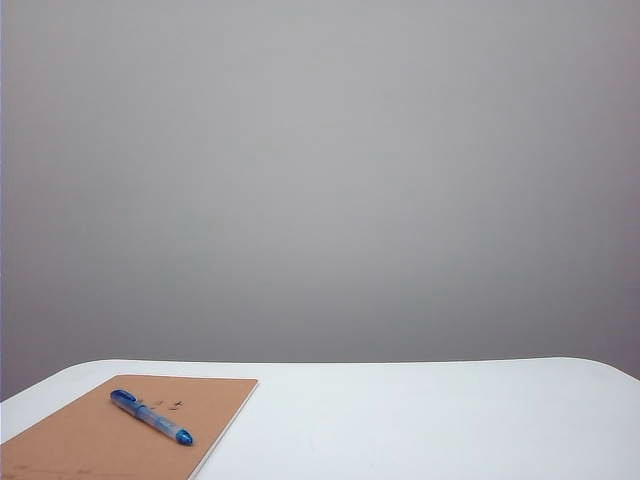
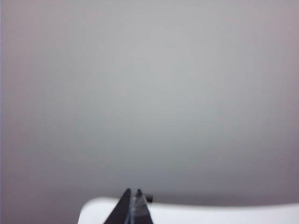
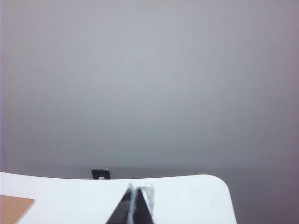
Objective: Pick up a pen on the table and place it on the notebook.
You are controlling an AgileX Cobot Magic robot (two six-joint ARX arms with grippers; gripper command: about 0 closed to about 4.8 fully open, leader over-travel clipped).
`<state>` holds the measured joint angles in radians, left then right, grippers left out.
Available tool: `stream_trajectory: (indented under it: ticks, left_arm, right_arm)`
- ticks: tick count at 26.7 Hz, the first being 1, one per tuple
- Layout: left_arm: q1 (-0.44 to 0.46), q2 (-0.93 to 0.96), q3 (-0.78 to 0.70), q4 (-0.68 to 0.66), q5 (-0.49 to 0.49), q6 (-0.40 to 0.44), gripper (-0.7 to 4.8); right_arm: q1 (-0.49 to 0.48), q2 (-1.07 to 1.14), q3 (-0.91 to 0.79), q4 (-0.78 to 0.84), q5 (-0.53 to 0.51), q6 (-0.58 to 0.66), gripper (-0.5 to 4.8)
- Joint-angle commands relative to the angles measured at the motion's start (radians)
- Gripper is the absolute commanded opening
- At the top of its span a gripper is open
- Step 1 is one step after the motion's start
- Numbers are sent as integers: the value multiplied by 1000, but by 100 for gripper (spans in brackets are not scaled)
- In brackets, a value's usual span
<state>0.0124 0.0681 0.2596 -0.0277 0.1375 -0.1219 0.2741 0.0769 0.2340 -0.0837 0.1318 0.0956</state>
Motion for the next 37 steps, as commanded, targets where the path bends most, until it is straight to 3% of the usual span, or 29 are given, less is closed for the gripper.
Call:
stream_trajectory:
  ticks: [1, 3, 7, 9, 18, 24, 28, 31, 37]
  left_arm:
    - [1, 0, -28, -16, -1, -6, -5]
    - [1, 0, -42, -15, 9, -29, -5]
    - [2, -15, -85, 50, 68, -159, -5]
    - [2, -37, -108, 88, 97, -170, -5]
    - [1, -63, -115, -116, 7, 28, -5]
    - [1, -63, -124, -193, -180, 36, -5]
    - [0, -64, -165, -182, -143, 47, -5]
    - [0, -65, -254, -67, -68, 32, -5]
    - [1, -67, -254, -76, -26, 47, -5]
  right_arm:
    - [0, 0, -8, 64, 5, 39, -2]
    - [0, 0, -10, 63, 5, 28, -2]
    - [0, -16, -12, 68, 5, 6, -2]
    - [0, -25, -16, 65, 9, 5, -2]
    - [0, -55, -145, 65, 32, 7, -2]
    - [0, -63, -233, 64, 76, 2, -2]
    - [0, -61, -233, -1, 76, 2, -2]
    - [0, -61, -233, 7, 76, 3, -2]
    - [0, -61, -233, 8, 76, 2, -1]
